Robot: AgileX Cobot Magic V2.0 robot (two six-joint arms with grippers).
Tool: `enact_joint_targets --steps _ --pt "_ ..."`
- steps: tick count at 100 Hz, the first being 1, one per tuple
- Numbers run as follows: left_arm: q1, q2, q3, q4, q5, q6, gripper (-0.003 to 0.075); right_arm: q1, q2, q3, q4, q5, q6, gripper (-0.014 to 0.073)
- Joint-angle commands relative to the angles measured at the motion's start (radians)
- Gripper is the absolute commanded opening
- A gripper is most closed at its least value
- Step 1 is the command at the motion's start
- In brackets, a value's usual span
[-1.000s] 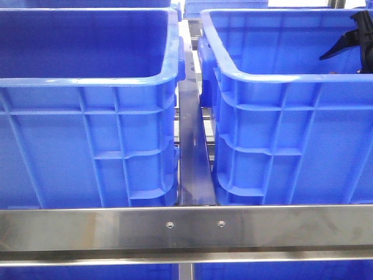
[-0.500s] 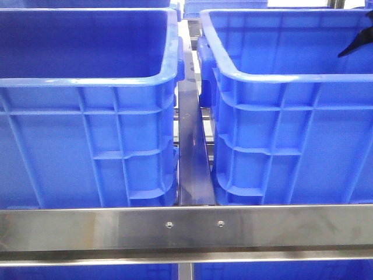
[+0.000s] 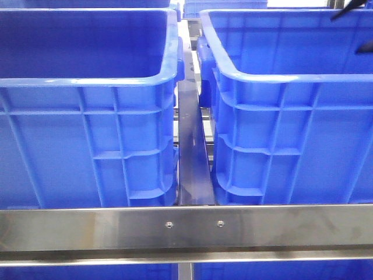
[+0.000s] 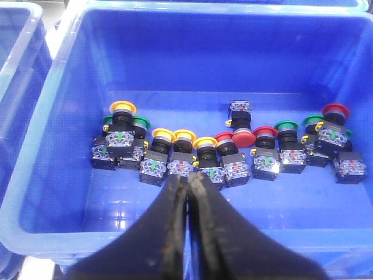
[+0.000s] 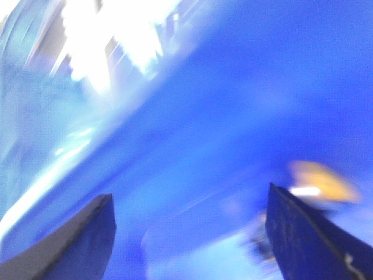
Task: Pick red and yellow buttons and place in box
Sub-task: 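Lower the yellow button onto the bin floor and open the right gripper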
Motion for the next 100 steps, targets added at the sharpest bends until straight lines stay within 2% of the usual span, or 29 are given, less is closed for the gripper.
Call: enact_joint_targets --steps 1,15,36,65,100 --pt "0.005 0.004 -0.024 0.028 -0.071 -0.005 -0.0019 0.030 -0.114 -0.008 -0.037 -0.011 -0.054 0.0562" --pt "0.005 0.004 -0.024 0.028 -0.071 -0.005 -0.0019 0.087 -0.205 0.041 -0.104 -0.089 -0.105 0.0562" --pt "0.005 0.004 -0.024 0.028 -0.071 -0.005 -0.0019 0.134 -0.334 0.124 -0.119 -0.199 -0.190 0.0562" --pt "0.005 0.004 -0.024 0.028 -0.071 -0.005 -0.0019 0.141 -0.457 0.187 -0.142 -0.175 -0.258 0.0562" --pt "0.005 0.004 -0.024 0.028 -0.071 -0.005 -0.0019 0.141 -0.614 0.310 -0.156 -0.136 -0.263 0.0562"
